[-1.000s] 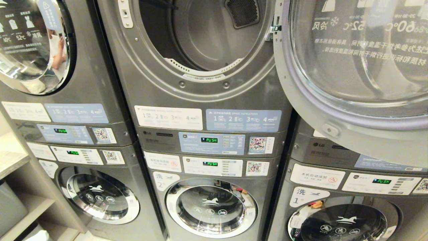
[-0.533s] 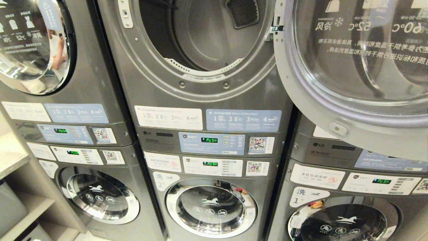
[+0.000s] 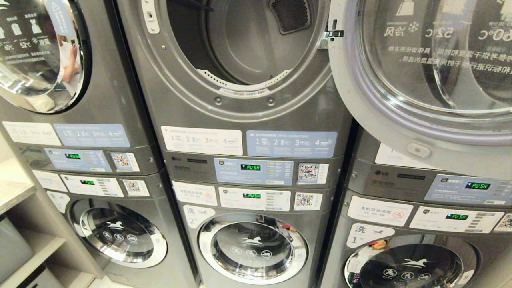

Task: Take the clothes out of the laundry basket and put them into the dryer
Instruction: Open the dryer

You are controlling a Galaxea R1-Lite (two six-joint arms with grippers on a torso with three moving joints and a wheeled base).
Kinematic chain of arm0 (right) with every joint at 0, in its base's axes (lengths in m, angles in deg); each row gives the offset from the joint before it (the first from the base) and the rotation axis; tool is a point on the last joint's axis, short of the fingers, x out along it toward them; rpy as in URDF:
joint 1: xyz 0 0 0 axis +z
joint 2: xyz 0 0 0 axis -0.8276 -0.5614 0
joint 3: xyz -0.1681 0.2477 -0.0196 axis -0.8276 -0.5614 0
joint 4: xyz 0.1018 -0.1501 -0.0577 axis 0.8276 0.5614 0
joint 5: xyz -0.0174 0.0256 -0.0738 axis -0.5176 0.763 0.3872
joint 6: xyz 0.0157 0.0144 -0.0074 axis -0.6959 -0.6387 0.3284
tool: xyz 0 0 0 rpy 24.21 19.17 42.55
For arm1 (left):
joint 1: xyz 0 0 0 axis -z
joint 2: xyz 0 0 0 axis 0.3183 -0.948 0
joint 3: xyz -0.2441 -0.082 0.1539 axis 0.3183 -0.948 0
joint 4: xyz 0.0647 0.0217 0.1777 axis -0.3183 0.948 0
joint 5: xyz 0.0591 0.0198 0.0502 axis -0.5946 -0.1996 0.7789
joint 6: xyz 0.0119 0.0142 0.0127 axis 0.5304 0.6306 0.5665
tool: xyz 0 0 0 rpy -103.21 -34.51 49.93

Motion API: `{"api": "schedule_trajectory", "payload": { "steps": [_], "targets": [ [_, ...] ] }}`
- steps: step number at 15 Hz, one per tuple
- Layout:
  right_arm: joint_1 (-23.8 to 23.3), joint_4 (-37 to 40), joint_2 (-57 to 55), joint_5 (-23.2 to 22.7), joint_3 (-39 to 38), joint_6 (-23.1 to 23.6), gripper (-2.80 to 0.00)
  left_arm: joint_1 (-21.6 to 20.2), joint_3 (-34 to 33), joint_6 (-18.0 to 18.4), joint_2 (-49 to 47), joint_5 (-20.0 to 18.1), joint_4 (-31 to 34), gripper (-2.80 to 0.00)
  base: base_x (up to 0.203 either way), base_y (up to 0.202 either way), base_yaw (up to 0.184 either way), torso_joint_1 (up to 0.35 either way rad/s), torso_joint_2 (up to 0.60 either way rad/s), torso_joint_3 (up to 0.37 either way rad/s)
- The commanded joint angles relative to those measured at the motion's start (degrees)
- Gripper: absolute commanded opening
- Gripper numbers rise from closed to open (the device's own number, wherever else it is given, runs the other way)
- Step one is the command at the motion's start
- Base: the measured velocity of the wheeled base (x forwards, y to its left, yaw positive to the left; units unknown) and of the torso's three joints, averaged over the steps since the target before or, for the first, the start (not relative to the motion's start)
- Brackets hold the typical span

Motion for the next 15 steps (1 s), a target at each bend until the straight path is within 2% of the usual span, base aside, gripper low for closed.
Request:
{"api": "schedule_trajectory", "payload": {
  "steps": [1, 4, 8, 11, 12, 13, 15],
  "targets": [
    [0.0, -0.1, -0.6, 0.0, -0.4, 0.1, -2.80, -0.1, -0.4, -0.1, 1.4, 0.2, 0.1, -2.80, 0.000, 0.000, 0.000, 0.000, 0.00, 0.000],
    [0.0, 0.3, 2.9, 0.1, -3.5, 0.2, -2.80, -0.3, -0.6, -0.1, 3.2, 2.5, 1.5, -2.80, 0.000, 0.000, 0.000, 0.000, 0.00, 0.000],
    [0.0, 0.6, 11.9, 0.0, -17.1, 1.1, -2.80, -0.5, -2.6, 0.0, 9.1, 5.0, 7.3, -2.80, 0.000, 0.000, 0.000, 0.000, 0.00, 0.000],
    [0.0, 0.7, 18.9, -0.5, -26.7, 1.7, -2.80, -0.5, -7.2, -0.2, 11.9, 4.8, 4.5, -2.80, 0.000, 0.000, 0.000, 0.000, 0.00, 0.000],
    [0.0, 0.7, 21.3, -0.6, -29.5, 1.8, -2.80, -0.5, -8.8, -0.1, 11.9, 2.8, 2.1, -2.80, 0.000, 0.000, 0.000, 0.000, 0.00, 0.000],
    [0.0, 0.7, 24.0, -0.6, -32.5, 1.9, -2.80, -0.4, -11.0, 0.7, 11.9, -1.0, -1.8, -2.80, 0.000, 0.000, 0.000, 0.000, 0.00, 0.000],
    [0.1, 4.0, 29.6, -0.4, -35.3, 1.9, -2.80, -0.4, -14.8, 5.9, 11.9, -10.1, -8.7, -2.80, 0.000, 0.000, 0.000, 0.000, 0.00, 0.000]
  ]
}}
